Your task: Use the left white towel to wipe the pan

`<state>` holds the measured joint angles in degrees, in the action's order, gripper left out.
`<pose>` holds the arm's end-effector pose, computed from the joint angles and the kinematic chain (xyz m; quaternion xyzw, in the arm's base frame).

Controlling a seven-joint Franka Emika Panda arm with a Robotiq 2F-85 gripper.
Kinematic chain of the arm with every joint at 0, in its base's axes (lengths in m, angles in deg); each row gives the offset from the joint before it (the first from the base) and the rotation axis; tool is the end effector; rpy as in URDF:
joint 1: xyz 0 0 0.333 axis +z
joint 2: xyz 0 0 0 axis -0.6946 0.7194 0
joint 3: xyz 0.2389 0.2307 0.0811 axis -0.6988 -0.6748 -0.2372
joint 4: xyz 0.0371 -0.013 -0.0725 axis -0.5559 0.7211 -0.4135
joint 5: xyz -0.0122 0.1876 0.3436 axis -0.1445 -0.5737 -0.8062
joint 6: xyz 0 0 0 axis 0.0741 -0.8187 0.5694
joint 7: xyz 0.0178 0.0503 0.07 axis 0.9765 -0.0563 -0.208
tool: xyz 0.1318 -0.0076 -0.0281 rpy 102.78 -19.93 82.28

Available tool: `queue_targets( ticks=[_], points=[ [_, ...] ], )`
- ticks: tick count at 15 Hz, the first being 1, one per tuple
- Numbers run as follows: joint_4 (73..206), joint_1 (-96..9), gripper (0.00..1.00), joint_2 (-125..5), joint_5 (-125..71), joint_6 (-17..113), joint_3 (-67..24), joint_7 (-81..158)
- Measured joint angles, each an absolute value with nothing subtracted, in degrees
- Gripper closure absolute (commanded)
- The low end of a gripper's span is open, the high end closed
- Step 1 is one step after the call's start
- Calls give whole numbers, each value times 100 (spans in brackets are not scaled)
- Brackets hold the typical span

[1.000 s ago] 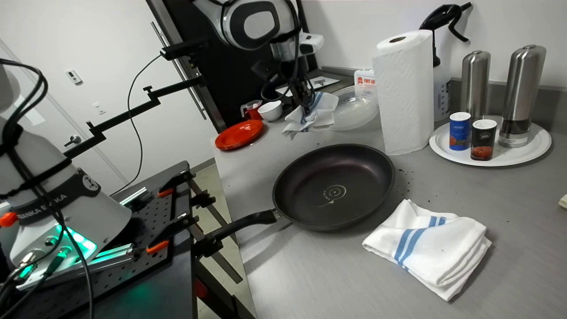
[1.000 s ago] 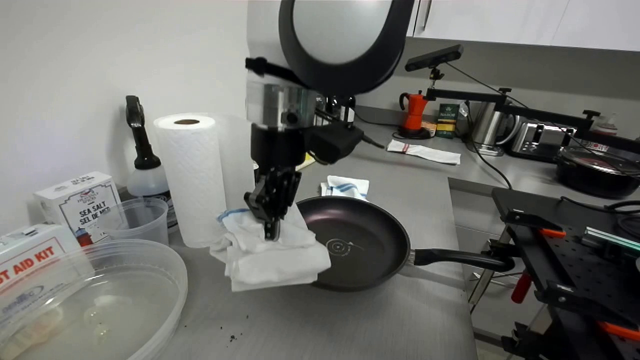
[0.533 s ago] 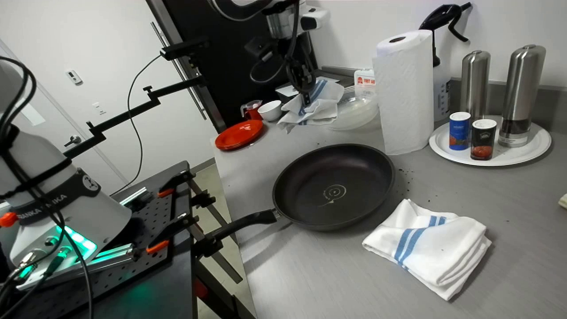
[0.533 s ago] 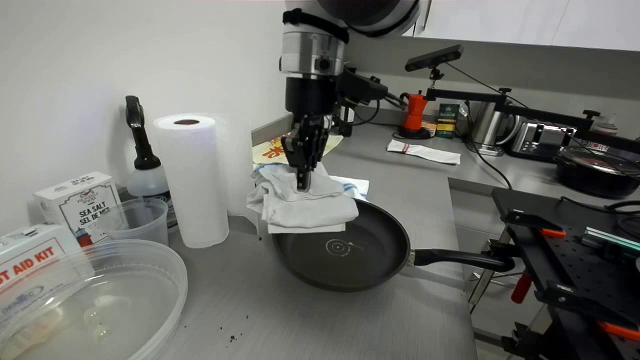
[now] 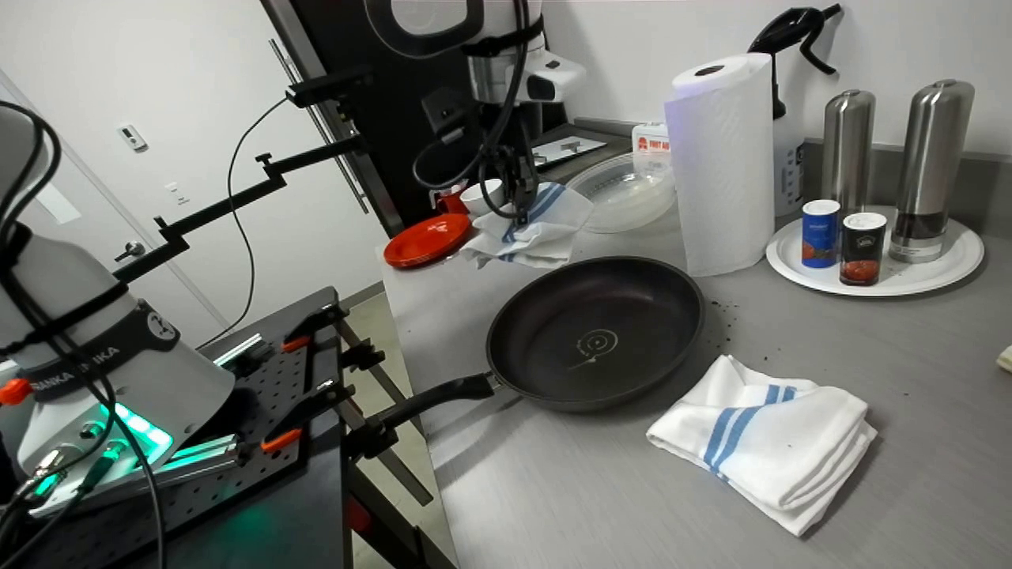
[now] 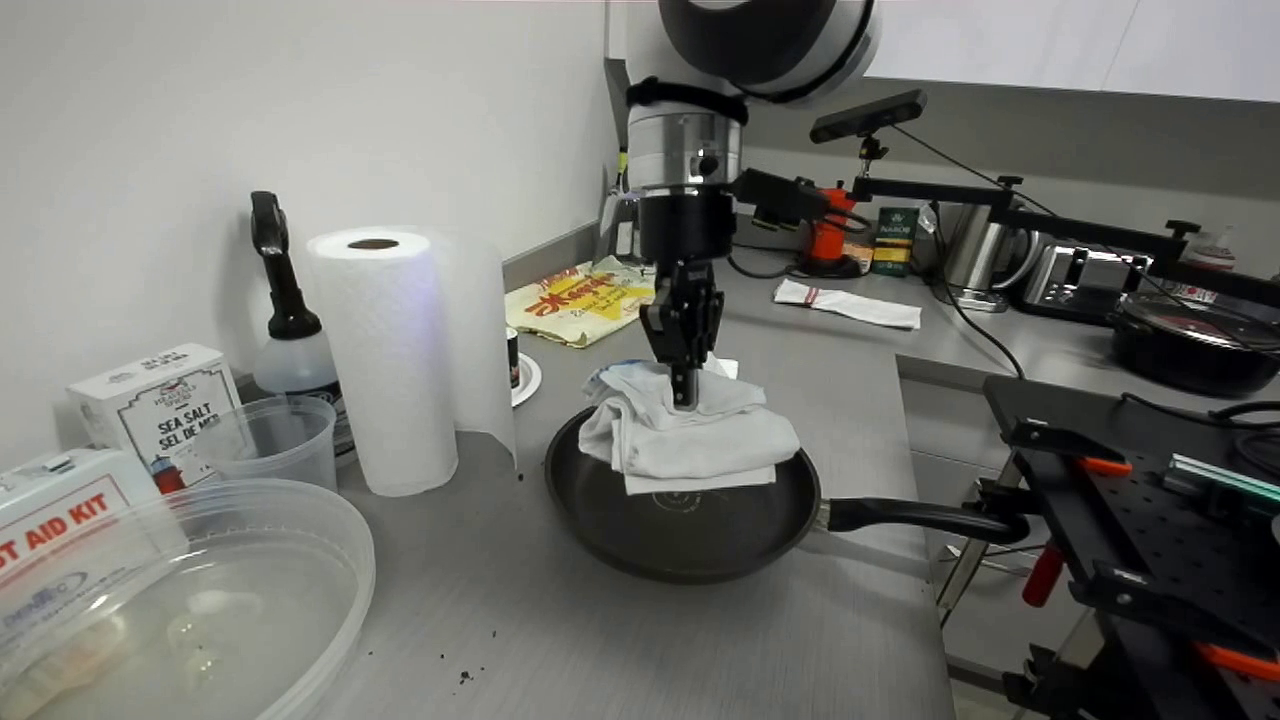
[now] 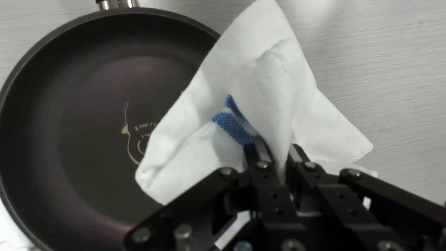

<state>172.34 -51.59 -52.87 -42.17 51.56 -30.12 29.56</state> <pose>0.5444 -0.0189 0.1831 -0.9900 0.0724 0.0850 0.0866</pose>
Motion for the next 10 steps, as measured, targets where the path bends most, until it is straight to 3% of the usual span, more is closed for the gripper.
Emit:
queue_targets(
  ticks=[10],
  points=[
    [16844,-5155,97,-4127,-4695,5269,-3083,2855]
  ],
)
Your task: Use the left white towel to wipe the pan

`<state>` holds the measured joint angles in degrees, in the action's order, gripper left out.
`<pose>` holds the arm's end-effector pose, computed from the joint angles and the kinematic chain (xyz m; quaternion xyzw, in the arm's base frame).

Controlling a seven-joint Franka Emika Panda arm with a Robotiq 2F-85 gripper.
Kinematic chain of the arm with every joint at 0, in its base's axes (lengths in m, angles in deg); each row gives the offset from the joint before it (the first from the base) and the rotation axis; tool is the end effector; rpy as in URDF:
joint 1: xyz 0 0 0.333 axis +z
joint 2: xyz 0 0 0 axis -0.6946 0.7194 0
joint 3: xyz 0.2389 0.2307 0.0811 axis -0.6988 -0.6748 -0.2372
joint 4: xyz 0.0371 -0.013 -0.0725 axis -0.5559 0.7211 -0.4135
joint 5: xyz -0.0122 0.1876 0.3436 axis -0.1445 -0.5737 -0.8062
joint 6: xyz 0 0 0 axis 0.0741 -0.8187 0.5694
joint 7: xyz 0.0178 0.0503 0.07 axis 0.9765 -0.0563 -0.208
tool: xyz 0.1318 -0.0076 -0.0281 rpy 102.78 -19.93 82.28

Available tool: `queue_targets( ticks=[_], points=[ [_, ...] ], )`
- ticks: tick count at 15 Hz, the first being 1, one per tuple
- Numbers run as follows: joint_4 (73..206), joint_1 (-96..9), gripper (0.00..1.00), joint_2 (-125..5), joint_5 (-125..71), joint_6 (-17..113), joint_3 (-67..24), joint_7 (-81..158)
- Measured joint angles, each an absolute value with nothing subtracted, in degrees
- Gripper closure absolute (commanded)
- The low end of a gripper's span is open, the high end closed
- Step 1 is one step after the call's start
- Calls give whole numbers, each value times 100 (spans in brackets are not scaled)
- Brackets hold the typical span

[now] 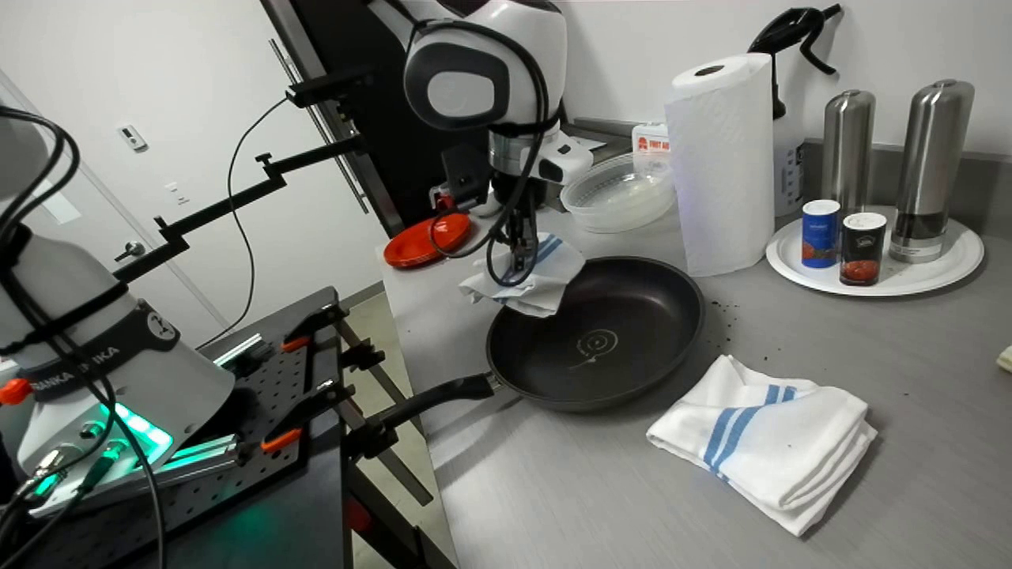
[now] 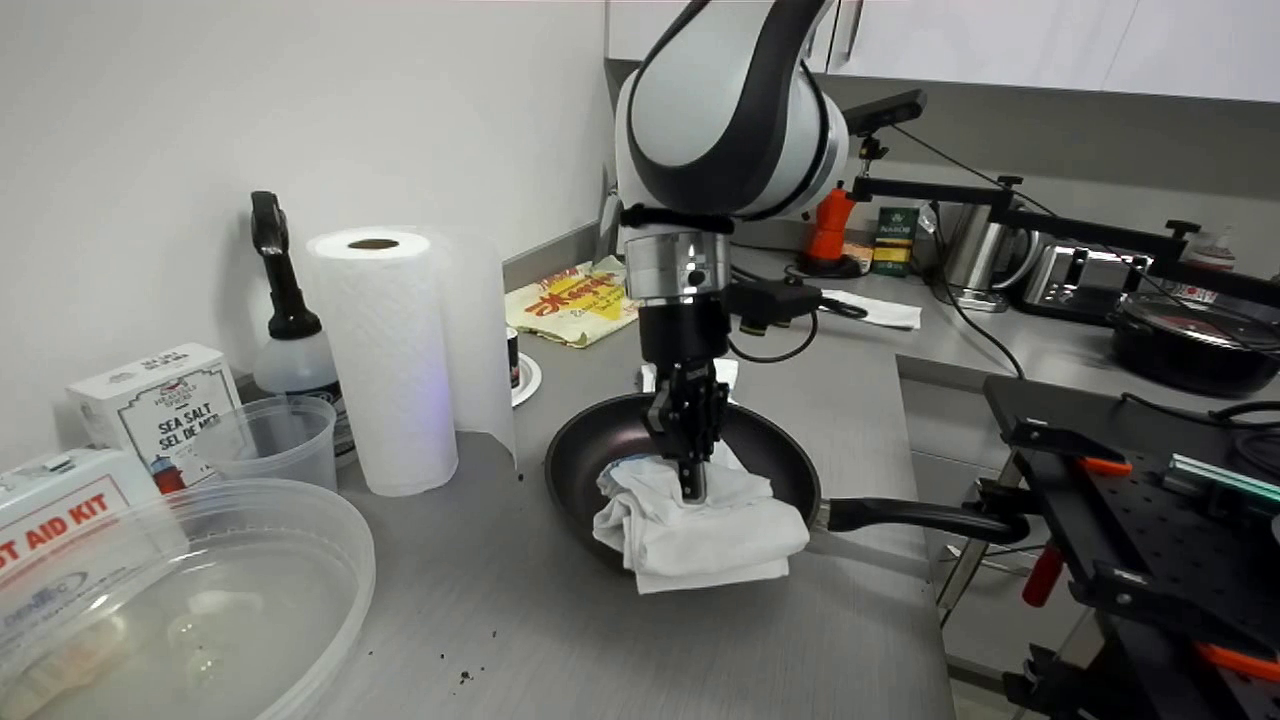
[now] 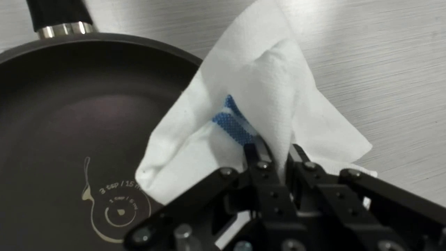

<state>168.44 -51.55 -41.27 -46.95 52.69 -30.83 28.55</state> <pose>0.5400 -0.0080 0.0961 -0.9781 0.0998 0.1397 0.1173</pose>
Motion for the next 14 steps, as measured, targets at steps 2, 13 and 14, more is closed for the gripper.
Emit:
queue_targets(
  ticks=[2,13,14],
  points=[
    [16646,-5155,97,-3862,-4695,5296,-3083,2856],
    [16169,-5073,97,-3059,-4641,6179,-2974,3001],
    [16170,-5067,97,-3027,-4629,6221,-2954,3009]
  ],
)
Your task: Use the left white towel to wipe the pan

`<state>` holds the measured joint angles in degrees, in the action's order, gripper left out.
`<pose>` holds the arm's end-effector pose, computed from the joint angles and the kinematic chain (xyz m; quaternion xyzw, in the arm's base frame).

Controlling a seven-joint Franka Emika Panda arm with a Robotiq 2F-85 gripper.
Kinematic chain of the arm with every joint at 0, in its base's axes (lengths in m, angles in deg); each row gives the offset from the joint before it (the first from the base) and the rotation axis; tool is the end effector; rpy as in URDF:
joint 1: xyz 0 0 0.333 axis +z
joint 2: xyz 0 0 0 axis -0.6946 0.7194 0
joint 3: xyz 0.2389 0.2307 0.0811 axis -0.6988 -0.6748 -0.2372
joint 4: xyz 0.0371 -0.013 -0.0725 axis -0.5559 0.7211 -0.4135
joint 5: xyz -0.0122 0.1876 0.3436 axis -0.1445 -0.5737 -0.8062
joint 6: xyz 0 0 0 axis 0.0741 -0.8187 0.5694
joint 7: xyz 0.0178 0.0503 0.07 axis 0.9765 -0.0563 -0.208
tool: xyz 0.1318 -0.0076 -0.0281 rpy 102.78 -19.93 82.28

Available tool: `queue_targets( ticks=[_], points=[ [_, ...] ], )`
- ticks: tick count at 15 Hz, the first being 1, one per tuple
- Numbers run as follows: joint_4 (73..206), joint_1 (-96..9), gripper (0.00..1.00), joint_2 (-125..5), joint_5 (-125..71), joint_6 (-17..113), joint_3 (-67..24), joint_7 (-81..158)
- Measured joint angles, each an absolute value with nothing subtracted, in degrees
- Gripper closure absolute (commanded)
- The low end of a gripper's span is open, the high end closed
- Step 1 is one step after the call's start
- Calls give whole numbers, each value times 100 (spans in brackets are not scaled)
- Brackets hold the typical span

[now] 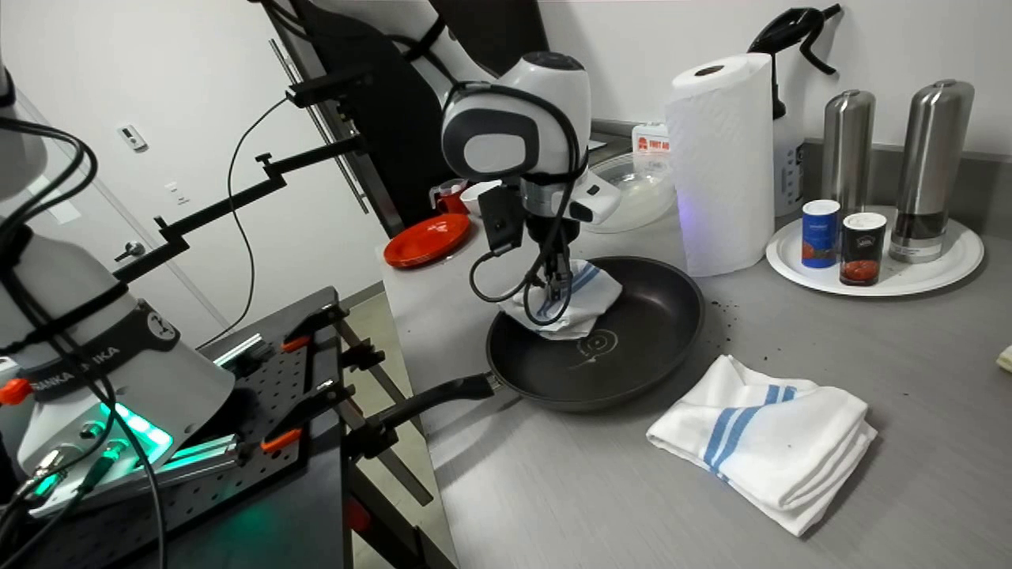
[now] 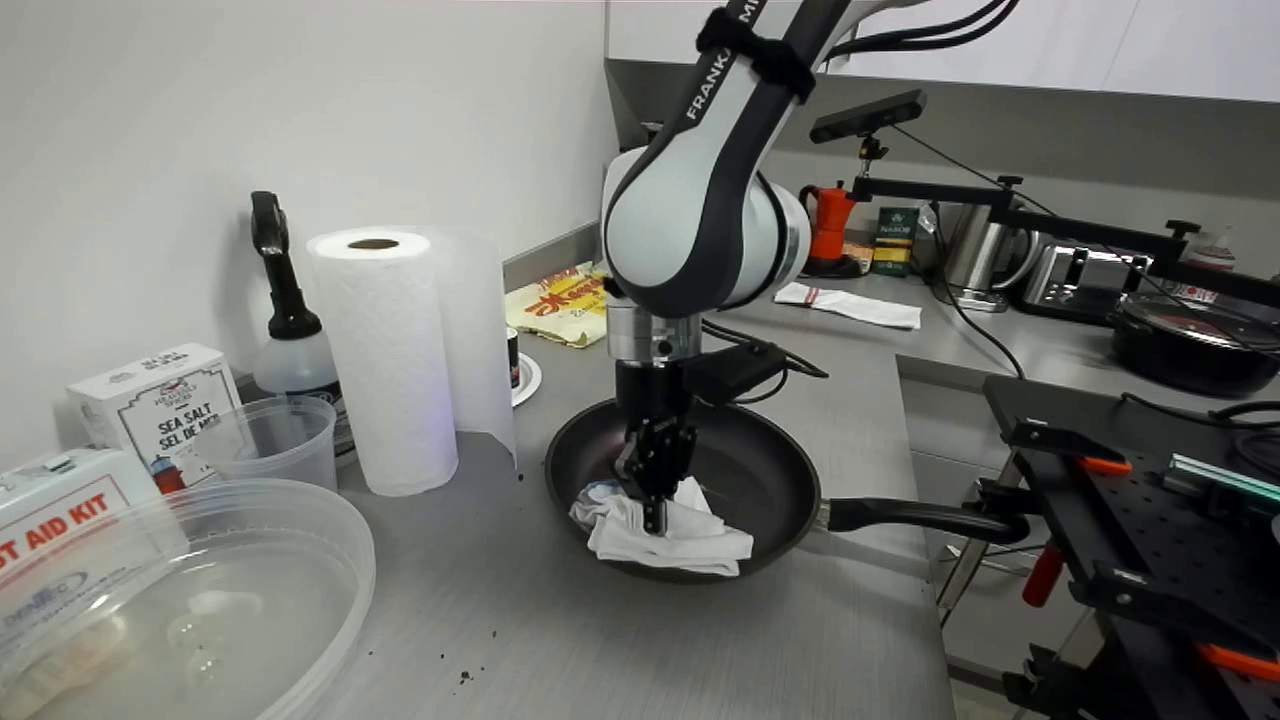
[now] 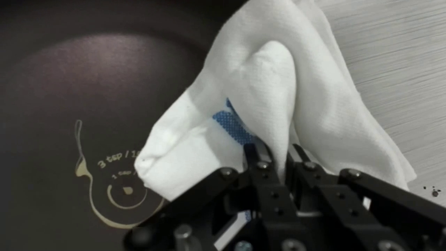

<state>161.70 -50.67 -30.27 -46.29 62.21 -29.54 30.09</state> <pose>0.5677 -0.0211 0.0288 -0.9830 0.1239 0.0973 0.0946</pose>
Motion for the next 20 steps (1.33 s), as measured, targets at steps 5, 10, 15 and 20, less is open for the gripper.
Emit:
queue_targets(
  ticks=[5,10,15,20],
  points=[
    [16195,-5040,97,-2939,-4533,6356,-2863,3049],
    [16410,-4773,97,-2939,-4032,6996,-2577,3152],
    [16694,-4308,97,-2927,-3422,7579,-1964,3467],
    [16823,-3764,97,-2874,-2975,8065,-1020,3917]
  ],
)
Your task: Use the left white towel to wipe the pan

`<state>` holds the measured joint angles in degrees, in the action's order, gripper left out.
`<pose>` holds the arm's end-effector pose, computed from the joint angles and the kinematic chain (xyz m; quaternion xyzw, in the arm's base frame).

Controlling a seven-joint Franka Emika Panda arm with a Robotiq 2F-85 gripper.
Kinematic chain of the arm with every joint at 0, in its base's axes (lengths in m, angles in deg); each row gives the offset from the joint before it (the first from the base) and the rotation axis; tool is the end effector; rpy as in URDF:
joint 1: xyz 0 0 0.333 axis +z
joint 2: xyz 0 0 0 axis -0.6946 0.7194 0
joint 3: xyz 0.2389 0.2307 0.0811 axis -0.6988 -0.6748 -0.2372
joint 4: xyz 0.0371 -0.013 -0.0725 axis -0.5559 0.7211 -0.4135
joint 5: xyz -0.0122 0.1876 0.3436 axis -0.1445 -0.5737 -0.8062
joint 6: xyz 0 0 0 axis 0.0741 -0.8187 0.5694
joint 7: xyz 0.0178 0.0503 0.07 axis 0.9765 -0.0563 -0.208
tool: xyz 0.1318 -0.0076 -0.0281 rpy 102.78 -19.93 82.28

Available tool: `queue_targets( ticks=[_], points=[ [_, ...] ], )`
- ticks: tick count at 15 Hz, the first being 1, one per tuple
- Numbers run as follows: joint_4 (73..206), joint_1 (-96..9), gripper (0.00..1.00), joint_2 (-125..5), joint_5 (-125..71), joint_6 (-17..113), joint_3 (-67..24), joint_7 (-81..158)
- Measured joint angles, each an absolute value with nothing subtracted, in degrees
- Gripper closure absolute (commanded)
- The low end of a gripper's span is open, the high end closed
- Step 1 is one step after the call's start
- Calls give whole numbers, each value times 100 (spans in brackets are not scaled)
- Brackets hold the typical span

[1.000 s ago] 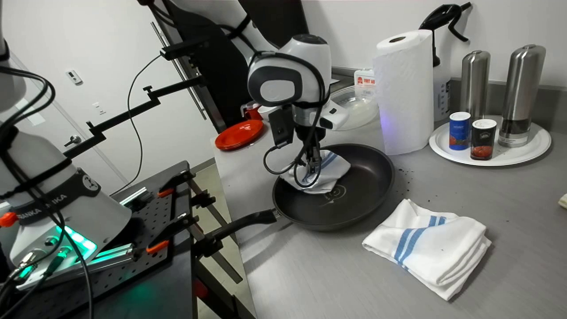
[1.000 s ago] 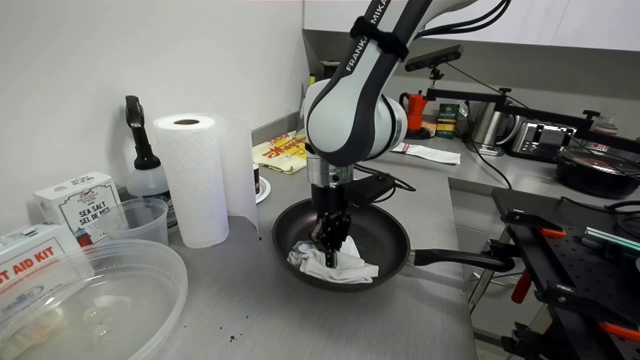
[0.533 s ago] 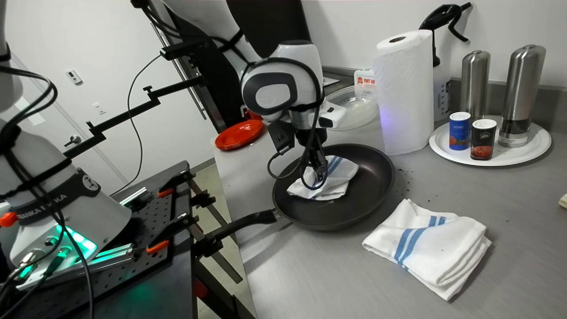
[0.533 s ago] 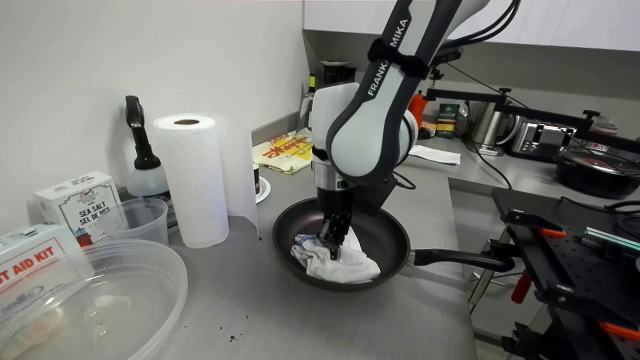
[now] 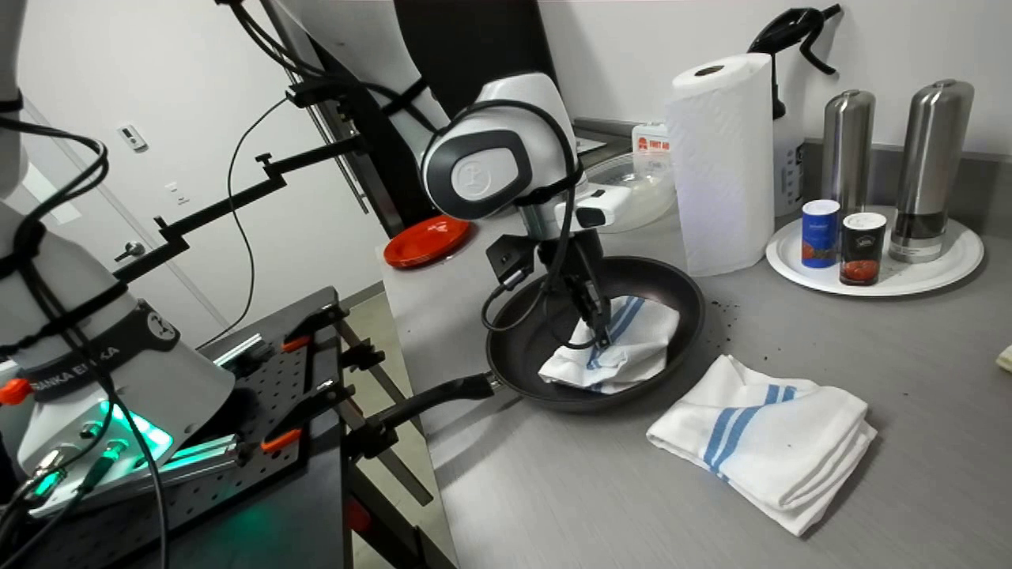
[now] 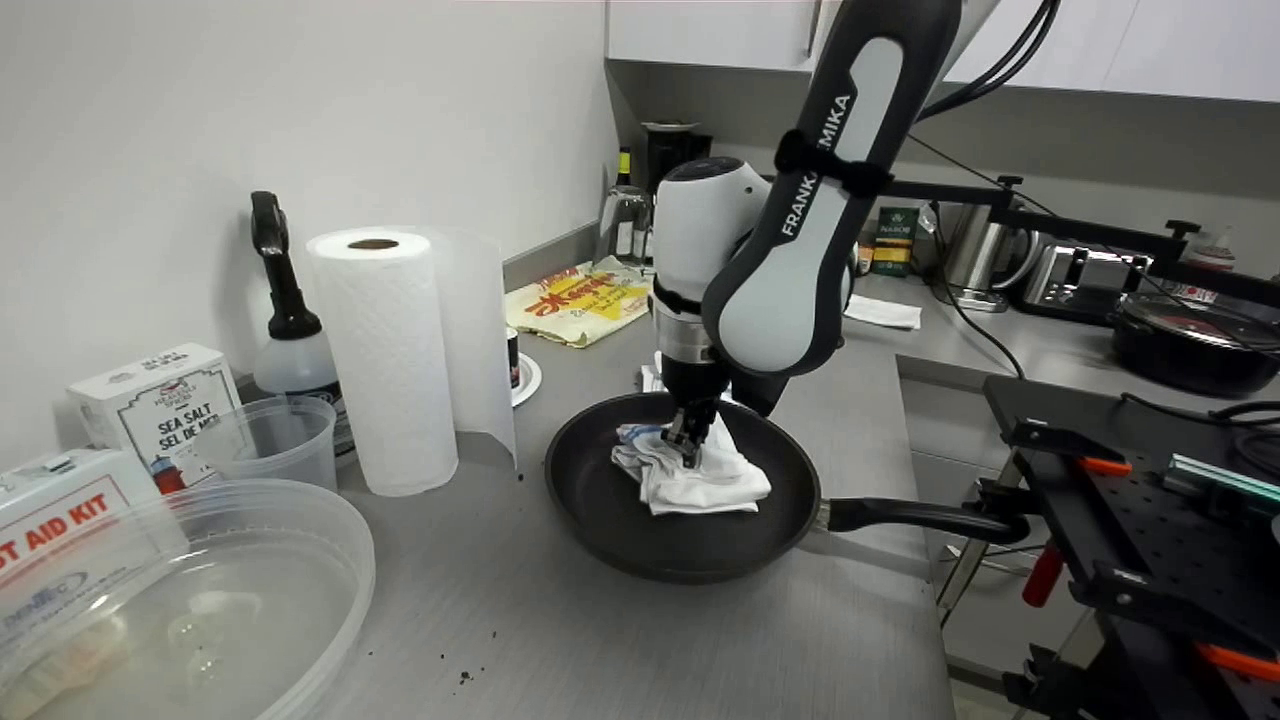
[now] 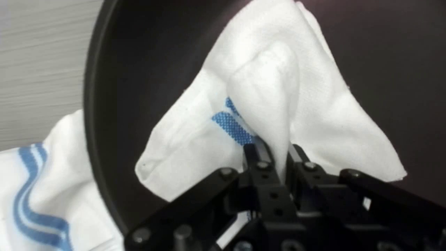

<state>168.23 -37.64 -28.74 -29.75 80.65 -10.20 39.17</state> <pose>0.5498 -0.0978 0.0224 0.9923 -0.0777 -0.0016 0.0961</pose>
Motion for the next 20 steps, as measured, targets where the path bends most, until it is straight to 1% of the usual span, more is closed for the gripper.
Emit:
queue_targets(
  ticks=[4,13,17,20],
  points=[
    [16835,-3319,97,-2785,-2866,8446,-364,4210],
    [16962,-2347,97,-2825,-2877,9193,574,4545],
    [17043,-1914,97,-2943,-2937,9516,1081,4556],
    [17179,-1688,97,-3150,-2963,9608,1301,4552]
  ],
)
